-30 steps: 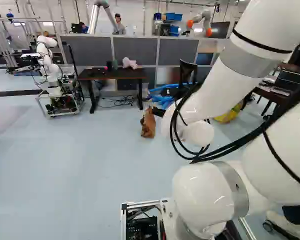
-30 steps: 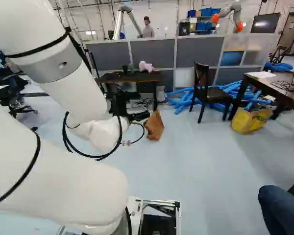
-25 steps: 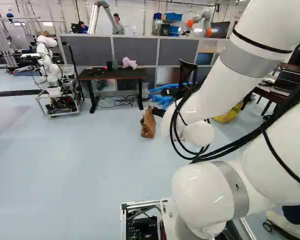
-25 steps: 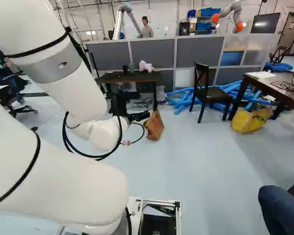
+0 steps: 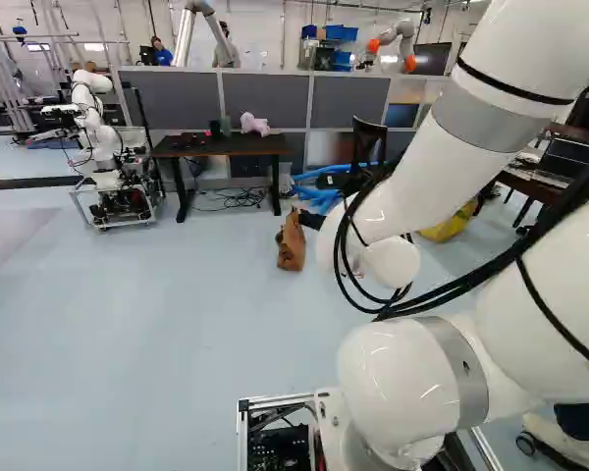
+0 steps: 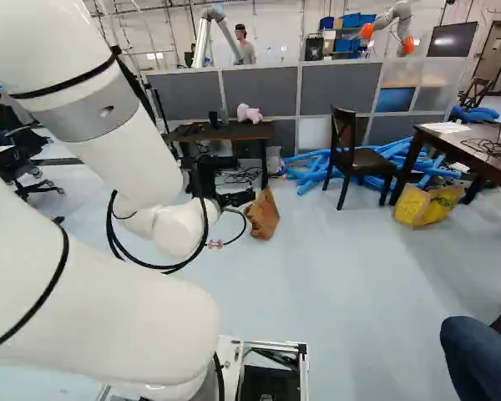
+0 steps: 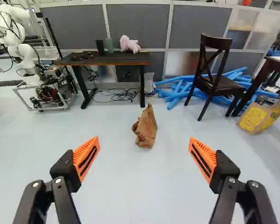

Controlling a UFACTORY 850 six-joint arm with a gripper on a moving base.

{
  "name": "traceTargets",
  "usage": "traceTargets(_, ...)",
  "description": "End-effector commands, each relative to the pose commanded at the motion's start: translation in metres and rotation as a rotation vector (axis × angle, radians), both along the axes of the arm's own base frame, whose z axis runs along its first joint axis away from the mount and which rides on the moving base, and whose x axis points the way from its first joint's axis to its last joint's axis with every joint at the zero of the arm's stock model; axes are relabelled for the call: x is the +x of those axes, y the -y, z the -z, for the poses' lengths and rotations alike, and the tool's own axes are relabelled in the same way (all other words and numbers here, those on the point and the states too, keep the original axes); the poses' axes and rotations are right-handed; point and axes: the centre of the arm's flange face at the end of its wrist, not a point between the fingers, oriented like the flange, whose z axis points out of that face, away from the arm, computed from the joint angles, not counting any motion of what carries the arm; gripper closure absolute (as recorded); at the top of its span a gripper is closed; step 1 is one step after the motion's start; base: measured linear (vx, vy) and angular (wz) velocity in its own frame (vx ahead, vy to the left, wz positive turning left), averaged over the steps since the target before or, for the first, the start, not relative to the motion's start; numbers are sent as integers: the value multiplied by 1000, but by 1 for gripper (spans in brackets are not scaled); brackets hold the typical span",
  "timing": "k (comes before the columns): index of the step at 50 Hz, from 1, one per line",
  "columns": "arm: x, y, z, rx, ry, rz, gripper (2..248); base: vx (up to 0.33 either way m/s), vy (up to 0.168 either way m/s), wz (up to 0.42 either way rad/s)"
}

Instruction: Pick up the bag on the ground and place it on the table

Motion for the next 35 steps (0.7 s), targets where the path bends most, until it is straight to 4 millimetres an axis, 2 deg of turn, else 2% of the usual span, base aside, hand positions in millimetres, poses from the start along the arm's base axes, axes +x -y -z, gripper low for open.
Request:
traceTargets(20,0,0,0,0,0,0,3,31,0,-2)
traceTargets(35,0,0,0,0,0,0,3,103,0,-5)
